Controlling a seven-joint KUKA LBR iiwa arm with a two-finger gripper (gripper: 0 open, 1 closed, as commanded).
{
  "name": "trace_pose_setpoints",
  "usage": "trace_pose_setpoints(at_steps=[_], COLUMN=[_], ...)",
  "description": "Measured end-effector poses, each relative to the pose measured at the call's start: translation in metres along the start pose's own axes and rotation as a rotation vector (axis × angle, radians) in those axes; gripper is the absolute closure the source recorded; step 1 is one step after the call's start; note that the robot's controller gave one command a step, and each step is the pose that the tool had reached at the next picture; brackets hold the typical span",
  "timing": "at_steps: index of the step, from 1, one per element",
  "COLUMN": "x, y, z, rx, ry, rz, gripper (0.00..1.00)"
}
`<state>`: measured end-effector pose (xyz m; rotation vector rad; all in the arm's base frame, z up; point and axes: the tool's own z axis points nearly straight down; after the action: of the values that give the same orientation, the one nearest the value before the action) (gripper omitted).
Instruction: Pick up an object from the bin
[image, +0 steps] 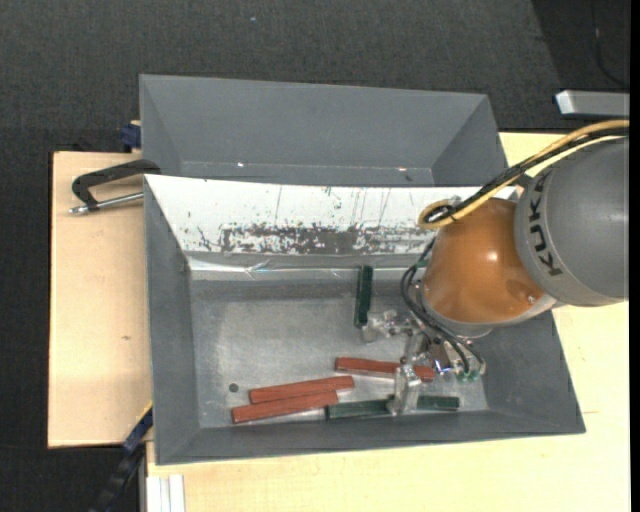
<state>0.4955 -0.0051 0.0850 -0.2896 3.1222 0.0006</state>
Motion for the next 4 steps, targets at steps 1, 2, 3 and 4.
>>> trace_pose_setpoints(at_steps=[1, 2, 3, 4], x=[0.000, 0.000, 0.001, 0.002], y=[-0.008, -0.008, -0.008, -0.007], z=[0.012, 0.012, 0.009, -0.003], rx=[-0.001, -0.001, -0.001, -0.002], ry=[-0.004, -0.004, 0.000, 0.007], rz=[-0.043, -0.043, -0.044, -0.044], gripper=[1.00, 1.00, 1.00, 1.00])
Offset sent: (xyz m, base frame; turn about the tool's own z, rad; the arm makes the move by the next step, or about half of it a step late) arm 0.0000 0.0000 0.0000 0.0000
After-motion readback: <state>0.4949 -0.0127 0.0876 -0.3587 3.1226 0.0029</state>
